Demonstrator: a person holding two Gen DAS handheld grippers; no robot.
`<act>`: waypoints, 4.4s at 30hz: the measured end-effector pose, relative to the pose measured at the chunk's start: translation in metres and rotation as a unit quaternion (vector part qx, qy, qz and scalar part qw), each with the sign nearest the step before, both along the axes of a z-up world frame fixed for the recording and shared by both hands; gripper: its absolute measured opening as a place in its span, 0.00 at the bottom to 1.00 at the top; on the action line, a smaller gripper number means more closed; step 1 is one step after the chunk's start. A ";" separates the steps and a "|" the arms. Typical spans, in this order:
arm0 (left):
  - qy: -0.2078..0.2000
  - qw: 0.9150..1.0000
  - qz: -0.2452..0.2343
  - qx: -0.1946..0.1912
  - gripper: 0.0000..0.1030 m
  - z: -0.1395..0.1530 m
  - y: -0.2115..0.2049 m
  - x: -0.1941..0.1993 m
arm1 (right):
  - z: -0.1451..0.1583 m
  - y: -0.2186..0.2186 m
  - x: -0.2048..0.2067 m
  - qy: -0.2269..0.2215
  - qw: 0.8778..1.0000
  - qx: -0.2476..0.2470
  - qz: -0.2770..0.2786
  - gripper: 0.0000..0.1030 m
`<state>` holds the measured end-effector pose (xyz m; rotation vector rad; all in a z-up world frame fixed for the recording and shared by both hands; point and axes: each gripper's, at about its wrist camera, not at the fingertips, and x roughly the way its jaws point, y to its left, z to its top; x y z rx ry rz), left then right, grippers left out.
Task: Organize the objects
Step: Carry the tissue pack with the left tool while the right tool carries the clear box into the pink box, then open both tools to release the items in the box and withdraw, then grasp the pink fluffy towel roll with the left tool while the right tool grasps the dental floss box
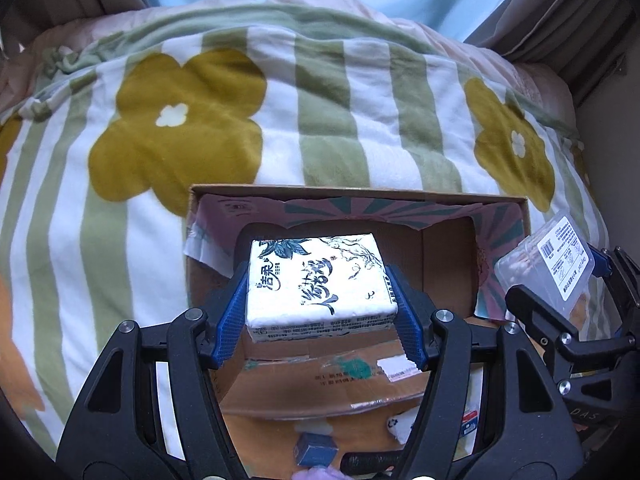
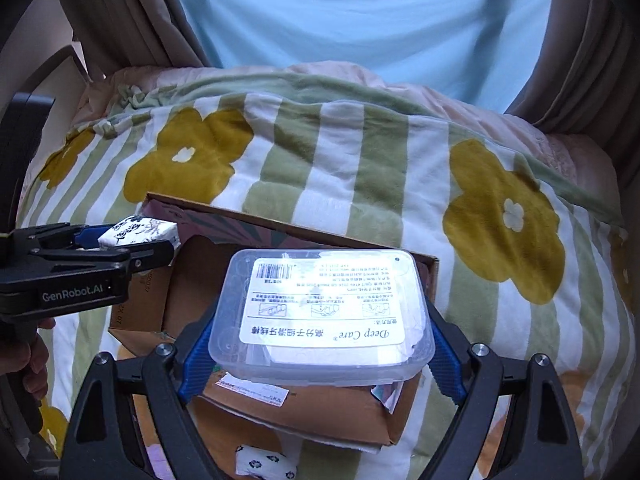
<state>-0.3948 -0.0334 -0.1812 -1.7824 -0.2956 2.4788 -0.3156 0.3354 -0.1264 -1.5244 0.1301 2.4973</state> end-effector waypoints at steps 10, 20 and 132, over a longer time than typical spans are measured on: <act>-0.050 0.998 -0.023 -0.001 0.60 -0.079 0.014 -0.034 | -0.075 0.006 -0.031 -0.046 0.998 -0.017 0.049 0.83; -0.066 0.997 -0.027 0.004 0.60 -0.111 0.024 -0.043 | -0.102 0.006 -0.040 -0.062 0.995 -0.033 0.077 0.83; 0.063 0.967 -0.240 -0.054 1.00 -0.046 0.053 0.316 | -0.068 -0.040 0.264 0.019 1.000 0.011 -0.010 1.00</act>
